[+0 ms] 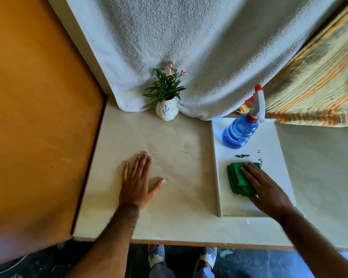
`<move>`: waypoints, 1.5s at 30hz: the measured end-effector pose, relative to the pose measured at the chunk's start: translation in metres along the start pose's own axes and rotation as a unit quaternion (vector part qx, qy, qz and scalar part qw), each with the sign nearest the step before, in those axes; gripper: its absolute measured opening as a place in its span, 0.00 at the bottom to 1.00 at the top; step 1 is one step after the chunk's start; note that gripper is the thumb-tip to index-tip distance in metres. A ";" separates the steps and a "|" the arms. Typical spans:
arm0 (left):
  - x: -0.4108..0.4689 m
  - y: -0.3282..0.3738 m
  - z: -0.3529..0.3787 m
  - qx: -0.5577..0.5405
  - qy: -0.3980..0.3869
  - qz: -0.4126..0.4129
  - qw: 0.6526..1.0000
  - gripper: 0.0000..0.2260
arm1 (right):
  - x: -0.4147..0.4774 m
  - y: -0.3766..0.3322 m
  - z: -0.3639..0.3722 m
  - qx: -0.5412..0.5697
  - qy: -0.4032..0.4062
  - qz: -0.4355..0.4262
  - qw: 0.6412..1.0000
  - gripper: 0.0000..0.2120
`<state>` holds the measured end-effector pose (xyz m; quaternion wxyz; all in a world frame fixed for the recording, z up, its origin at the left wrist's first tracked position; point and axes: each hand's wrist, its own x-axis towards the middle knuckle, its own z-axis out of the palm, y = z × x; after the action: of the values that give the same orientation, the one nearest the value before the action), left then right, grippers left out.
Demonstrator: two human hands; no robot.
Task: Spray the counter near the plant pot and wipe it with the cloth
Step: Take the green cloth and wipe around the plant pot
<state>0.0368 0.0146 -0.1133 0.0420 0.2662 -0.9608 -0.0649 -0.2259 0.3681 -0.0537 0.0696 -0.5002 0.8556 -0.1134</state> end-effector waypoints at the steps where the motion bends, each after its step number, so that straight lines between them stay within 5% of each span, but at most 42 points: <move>1: 0.000 0.000 0.000 0.000 0.001 0.000 1.000 0.42 | 0.003 0.001 0.000 -0.013 0.006 -0.001 1.000 0.44; 9: -0.001 0.000 0.001 -0.008 0.001 -0.002 1.000 0.41 | 0.026 -0.051 -0.011 0.006 0.112 0.062 0.992 0.36; 16: 0.000 0.002 -0.001 -0.016 0.004 0.001 1.000 0.40 | 0.149 -0.140 -0.013 0.014 0.118 -0.224 0.967 0.19; 26: 0.001 0.000 0.001 -0.004 -0.014 -0.010 1.000 0.42 | 0.283 -0.158 -0.018 -0.102 0.116 -0.384 0.910 0.18; 45: 0.001 0.000 -0.004 0.017 -0.041 -0.011 0.999 0.41 | 0.305 -0.139 0.029 0.008 -0.029 -0.350 0.936 0.23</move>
<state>0.0366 0.0140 -0.1092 -0.0027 0.2745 -0.9598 -0.0595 -0.2516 0.0329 -0.0469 0.0543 -0.7707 0.6229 -0.1228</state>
